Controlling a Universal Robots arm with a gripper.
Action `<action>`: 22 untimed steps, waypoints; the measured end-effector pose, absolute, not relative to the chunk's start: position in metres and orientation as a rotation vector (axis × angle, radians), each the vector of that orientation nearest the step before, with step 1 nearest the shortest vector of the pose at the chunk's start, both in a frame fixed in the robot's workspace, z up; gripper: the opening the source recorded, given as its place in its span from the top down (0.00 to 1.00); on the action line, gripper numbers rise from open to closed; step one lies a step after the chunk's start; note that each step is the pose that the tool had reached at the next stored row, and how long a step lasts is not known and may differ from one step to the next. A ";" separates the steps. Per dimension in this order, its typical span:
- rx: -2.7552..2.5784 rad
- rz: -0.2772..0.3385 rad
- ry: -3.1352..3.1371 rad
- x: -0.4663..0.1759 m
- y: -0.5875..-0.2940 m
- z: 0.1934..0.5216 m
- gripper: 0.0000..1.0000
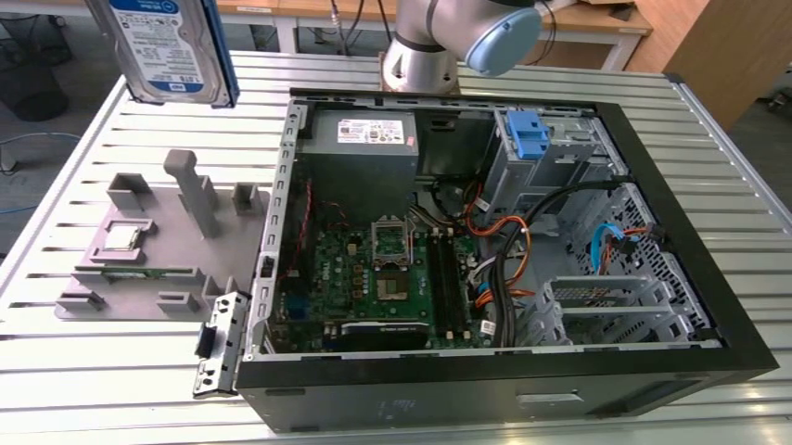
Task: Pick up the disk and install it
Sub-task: 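Pick up the disk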
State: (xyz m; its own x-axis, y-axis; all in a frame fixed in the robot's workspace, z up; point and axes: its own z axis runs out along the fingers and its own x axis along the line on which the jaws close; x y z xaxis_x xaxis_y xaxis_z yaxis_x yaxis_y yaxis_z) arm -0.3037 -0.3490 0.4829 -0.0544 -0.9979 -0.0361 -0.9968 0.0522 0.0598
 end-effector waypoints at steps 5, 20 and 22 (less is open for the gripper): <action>2.150 -0.107 -2.268 -0.304 -0.349 0.487 0.65; 2.150 -0.108 -2.268 -0.297 -0.349 0.487 0.65; 2.150 -0.108 -2.268 -0.294 -0.349 0.487 0.65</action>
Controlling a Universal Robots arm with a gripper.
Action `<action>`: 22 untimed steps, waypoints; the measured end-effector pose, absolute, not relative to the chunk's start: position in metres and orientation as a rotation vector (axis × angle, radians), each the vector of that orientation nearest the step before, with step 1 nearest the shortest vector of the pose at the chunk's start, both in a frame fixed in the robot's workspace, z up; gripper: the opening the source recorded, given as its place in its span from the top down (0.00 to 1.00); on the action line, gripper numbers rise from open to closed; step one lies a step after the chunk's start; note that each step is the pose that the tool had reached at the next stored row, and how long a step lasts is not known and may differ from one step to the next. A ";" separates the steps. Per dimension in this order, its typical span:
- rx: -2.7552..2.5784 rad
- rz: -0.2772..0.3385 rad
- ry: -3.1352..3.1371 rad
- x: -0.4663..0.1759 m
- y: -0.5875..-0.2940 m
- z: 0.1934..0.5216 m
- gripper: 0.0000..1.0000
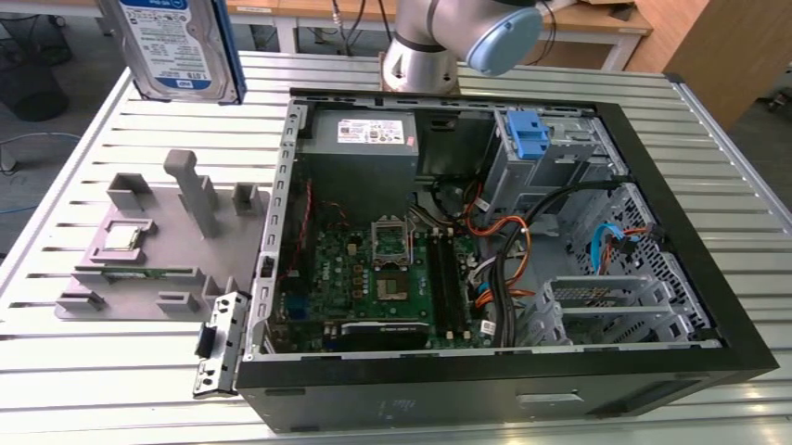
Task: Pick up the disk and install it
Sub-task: 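Pick up the disk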
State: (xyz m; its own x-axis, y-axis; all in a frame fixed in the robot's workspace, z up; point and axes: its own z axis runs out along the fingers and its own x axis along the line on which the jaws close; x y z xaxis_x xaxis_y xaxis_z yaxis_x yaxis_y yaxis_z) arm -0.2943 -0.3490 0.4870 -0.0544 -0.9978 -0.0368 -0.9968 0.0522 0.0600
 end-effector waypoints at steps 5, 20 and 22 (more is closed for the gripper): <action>2.150 -0.108 -2.268 -0.289 -0.349 0.487 0.65; 2.150 -0.108 -2.268 -0.276 -0.349 0.487 0.65; 2.150 -0.108 -2.268 -0.274 -0.349 0.487 0.65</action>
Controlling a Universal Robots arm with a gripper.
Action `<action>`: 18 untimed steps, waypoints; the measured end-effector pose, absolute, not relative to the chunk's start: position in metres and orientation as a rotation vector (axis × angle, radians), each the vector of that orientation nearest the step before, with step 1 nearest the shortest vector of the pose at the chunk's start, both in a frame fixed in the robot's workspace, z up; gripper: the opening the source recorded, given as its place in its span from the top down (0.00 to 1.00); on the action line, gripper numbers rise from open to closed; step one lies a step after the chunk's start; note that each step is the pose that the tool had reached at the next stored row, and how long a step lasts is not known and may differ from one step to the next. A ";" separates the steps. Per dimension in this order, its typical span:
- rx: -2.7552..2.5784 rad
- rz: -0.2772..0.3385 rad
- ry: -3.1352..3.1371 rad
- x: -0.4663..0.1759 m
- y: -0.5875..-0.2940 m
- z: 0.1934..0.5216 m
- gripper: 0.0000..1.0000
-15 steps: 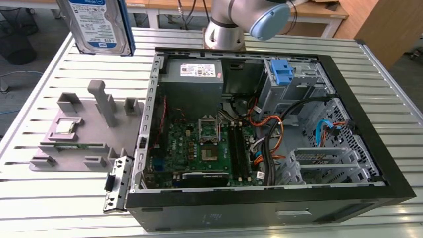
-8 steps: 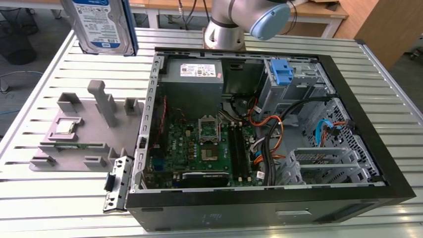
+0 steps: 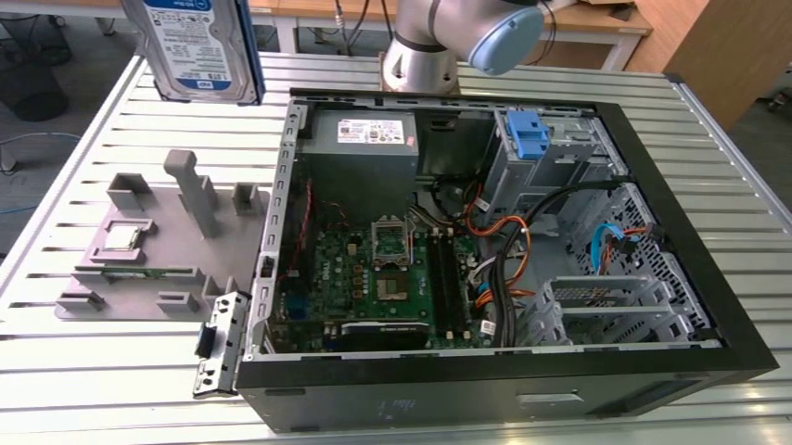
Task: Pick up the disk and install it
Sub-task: 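Pick up the disk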
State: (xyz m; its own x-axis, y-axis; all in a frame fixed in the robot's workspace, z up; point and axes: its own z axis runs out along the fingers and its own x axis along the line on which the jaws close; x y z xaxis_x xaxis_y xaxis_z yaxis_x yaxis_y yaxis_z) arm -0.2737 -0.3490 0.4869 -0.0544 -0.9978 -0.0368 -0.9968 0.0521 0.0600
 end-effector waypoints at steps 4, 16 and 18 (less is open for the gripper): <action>2.150 -0.108 -2.268 -0.269 -0.349 0.487 0.65; 2.150 -0.108 -2.268 -0.258 -0.349 0.487 0.65; 2.150 -0.108 -2.268 -0.256 -0.349 0.487 0.65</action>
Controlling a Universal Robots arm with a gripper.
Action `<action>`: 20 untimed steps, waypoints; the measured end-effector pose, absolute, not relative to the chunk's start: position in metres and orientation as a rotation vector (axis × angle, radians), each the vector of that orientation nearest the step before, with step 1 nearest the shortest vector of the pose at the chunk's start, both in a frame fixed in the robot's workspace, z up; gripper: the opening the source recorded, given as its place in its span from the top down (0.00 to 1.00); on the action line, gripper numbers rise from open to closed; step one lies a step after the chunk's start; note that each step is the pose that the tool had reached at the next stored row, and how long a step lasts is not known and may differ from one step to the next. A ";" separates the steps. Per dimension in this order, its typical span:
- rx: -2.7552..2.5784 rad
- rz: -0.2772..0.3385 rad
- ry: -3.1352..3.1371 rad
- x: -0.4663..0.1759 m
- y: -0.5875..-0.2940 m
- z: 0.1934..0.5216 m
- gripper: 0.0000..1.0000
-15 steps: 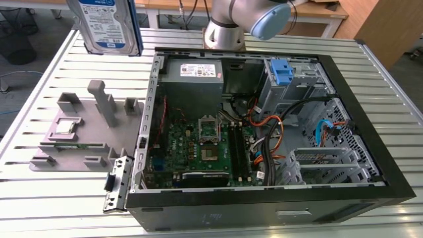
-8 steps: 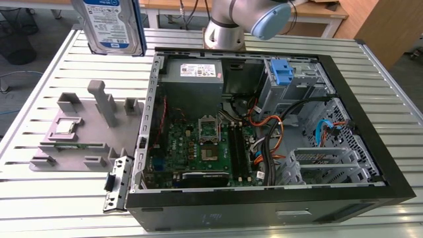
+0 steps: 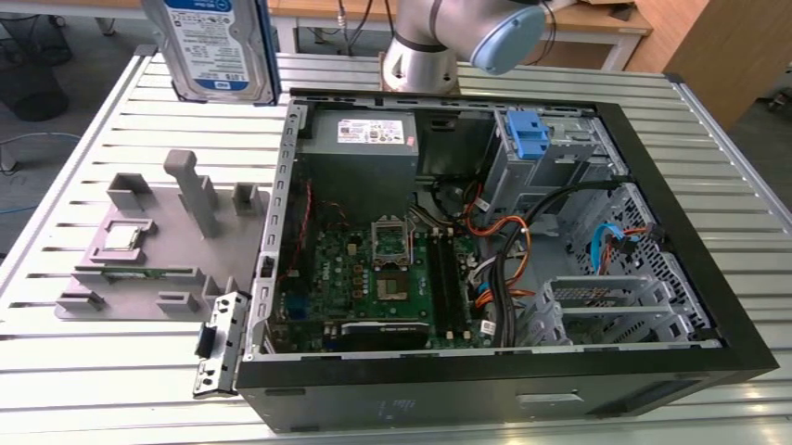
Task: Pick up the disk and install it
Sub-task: 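Pick up the disk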
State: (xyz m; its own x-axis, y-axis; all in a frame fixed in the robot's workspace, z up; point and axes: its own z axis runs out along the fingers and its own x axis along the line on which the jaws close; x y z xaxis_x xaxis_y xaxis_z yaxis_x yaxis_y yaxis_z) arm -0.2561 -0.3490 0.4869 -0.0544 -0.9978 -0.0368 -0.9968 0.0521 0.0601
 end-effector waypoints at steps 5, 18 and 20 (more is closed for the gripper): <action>2.150 -0.108 -2.268 -0.252 -0.349 0.487 0.65; 2.150 -0.108 -2.268 -0.243 -0.349 0.487 0.65; 2.150 -0.108 -2.268 -0.242 -0.349 0.487 0.65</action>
State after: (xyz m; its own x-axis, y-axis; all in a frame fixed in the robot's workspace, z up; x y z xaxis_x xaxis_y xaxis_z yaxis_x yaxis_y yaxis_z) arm -0.2422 -0.3490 0.4870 -0.0544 -0.9978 -0.0368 -0.9968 0.0521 0.0602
